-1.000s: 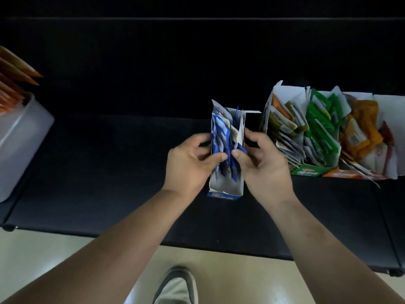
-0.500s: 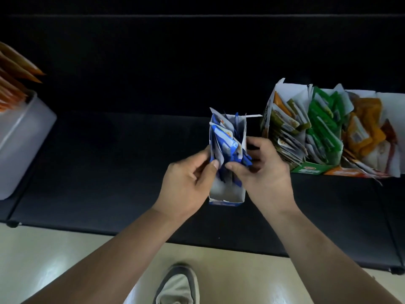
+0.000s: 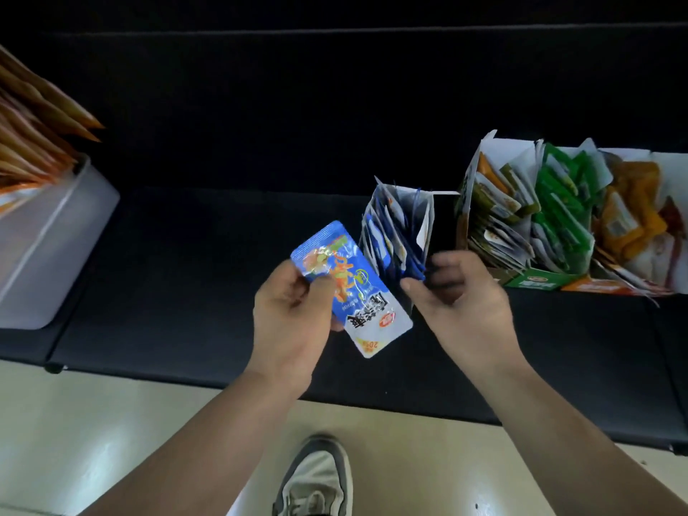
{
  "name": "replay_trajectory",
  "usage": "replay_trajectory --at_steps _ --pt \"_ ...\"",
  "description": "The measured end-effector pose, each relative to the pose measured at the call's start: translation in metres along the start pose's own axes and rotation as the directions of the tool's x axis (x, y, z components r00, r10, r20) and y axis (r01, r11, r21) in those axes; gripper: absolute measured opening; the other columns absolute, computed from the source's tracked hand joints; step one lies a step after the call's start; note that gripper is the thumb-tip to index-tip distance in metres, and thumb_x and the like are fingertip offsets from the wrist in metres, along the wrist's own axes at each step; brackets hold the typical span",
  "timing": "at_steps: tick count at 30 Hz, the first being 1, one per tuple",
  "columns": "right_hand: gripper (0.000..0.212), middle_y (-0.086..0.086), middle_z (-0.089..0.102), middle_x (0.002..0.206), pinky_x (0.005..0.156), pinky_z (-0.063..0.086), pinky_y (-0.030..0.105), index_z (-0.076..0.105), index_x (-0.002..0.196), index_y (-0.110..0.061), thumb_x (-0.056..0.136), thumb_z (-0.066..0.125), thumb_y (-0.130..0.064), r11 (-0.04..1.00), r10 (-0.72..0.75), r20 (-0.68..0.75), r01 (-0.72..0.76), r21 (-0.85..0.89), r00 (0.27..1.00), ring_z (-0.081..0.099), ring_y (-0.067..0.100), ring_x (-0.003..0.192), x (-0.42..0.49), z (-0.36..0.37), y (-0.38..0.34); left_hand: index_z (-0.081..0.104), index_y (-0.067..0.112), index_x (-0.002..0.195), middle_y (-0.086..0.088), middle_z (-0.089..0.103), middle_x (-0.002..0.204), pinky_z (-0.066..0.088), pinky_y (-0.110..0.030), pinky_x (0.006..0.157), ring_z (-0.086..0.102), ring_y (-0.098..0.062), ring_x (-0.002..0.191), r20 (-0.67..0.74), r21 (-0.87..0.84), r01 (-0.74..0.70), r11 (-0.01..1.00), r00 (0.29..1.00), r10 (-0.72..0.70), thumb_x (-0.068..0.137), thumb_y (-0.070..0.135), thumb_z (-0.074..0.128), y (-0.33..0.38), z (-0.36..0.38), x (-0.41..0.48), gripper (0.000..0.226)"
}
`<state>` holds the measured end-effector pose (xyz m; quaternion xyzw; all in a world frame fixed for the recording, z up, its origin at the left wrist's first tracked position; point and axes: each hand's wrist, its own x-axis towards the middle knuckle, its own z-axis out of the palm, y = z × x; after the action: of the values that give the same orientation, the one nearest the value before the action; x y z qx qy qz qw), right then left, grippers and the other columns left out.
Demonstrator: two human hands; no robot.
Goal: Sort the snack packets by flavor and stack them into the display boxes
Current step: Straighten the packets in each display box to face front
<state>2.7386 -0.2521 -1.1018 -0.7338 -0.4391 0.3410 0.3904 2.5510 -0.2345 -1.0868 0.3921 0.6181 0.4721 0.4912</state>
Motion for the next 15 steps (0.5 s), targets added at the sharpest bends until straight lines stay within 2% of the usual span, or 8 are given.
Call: replay_trajectory --at_steps 1,3,7,9,11,12,13,15 --pt "0.026 -0.008 0.071 0.08 0.071 0.057 0.03 0.067 0.091 -0.027 0.084 0.081 -0.047 0.999 0.05 0.017 -0.05 -0.007 0.999 0.066 0.005 0.072 -0.007 -0.007 -0.001 0.067 0.007 0.1 -0.012 0.074 0.081 0.052 -0.029 0.049 0.068 -0.019 0.06 0.004 -0.065 0.063 0.996 0.998 -0.063 0.097 -0.002 0.06 -0.001 0.001 -0.001 0.012" --pt "0.045 -0.002 0.074 0.074 0.064 0.059 0.037 0.072 0.083 -0.018 0.085 0.07 -0.063 0.983 0.181 0.164 -0.18 -0.022 0.97 0.07 0.013 0.066 -0.021 -0.018 -0.003 0.062 0.006 0.107 -0.019 0.074 0.095 0.054 -0.032 0.052 0.073 -0.028 0.069 0.03 -0.165 0.17 0.972 0.986 -0.167 0.095 -0.006 0.06 -0.005 0.004 -0.003 0.017" --pt "0.061 0.009 0.078 0.085 0.065 0.06 0.038 0.078 0.092 -0.011 0.079 0.063 -0.069 0.911 0.254 0.401 -0.357 0.207 0.88 0.072 0.023 0.074 -0.035 -0.031 -0.016 0.056 0.006 0.121 -0.02 0.073 0.11 0.06 -0.036 0.062 0.076 -0.033 0.082 0.13 -0.281 0.268 0.922 0.962 -0.24 0.095 -0.012 0.059 -0.012 0.013 -0.014 0.032" --pt "0.045 0.006 0.078 0.092 0.073 0.063 0.039 0.077 0.096 -0.019 0.079 0.072 -0.061 0.921 0.167 0.433 -0.297 0.252 0.886 0.072 0.025 0.084 -0.039 -0.032 -0.019 0.054 0.004 0.123 -0.022 0.072 0.113 0.061 -0.036 0.066 0.076 -0.033 0.086 0.145 -0.299 0.275 0.914 0.959 -0.242 0.096 -0.013 0.057 -0.013 0.018 -0.018 0.032" --pt "0.021 -0.001 0.077 0.095 0.08 0.061 0.035 0.073 0.1 -0.032 0.083 0.085 -0.036 0.956 0.057 0.457 -0.181 0.232 0.887 0.072 0.022 0.091 -0.044 -0.029 -0.017 0.054 0.002 0.12 -0.023 0.071 0.111 0.062 -0.035 0.068 0.076 -0.031 0.086 0.122 -0.366 0.313 0.876 0.95 -0.288 0.097 -0.012 0.058 -0.013 0.02 -0.016 0.028" --pt "0.023 -0.004 0.077 0.092 0.077 0.059 0.032 0.071 0.099 -0.036 0.085 0.084 -0.023 0.97 0.011 0.417 -0.11 0.215 0.909 0.072 0.019 0.088 -0.046 -0.028 -0.016 0.055 0.002 0.119 -0.023 0.072 0.109 0.062 -0.034 0.068 0.076 -0.03 0.085 0.124 -0.381 0.335 0.862 0.942 -0.312 0.097 -0.009 0.059 -0.012 0.02 -0.016 0.025" --pt "0.024 -0.006 0.075 0.087 0.072 0.057 0.029 0.071 0.096 -0.037 0.088 0.081 -0.017 0.982 -0.026 0.33 -0.037 0.185 0.944 0.07 0.016 0.08 -0.046 -0.026 -0.016 0.057 0.004 0.117 -0.021 0.074 0.109 0.062 -0.034 0.067 0.077 -0.029 0.086 0.132 -0.337 0.338 0.879 0.941 -0.311 0.098 -0.005 0.061 -0.012 0.02 -0.014 0.022" --pt "0.022 -0.011 0.071 0.079 0.059 0.051 0.018 0.07 0.089 -0.037 0.09 0.078 -0.016 0.989 -0.08 0.129 0.063 0.136 0.988 0.064 0.005 0.067 -0.043 -0.026 -0.02 0.063 0.014 0.115 -0.007 0.078 0.106 0.06 -0.028 0.063 0.078 -0.017 0.085 0.133 -0.038 0.219 0.975 0.968 -0.212 0.097 0.008 0.069 -0.012 0.019 -0.013 0.02"
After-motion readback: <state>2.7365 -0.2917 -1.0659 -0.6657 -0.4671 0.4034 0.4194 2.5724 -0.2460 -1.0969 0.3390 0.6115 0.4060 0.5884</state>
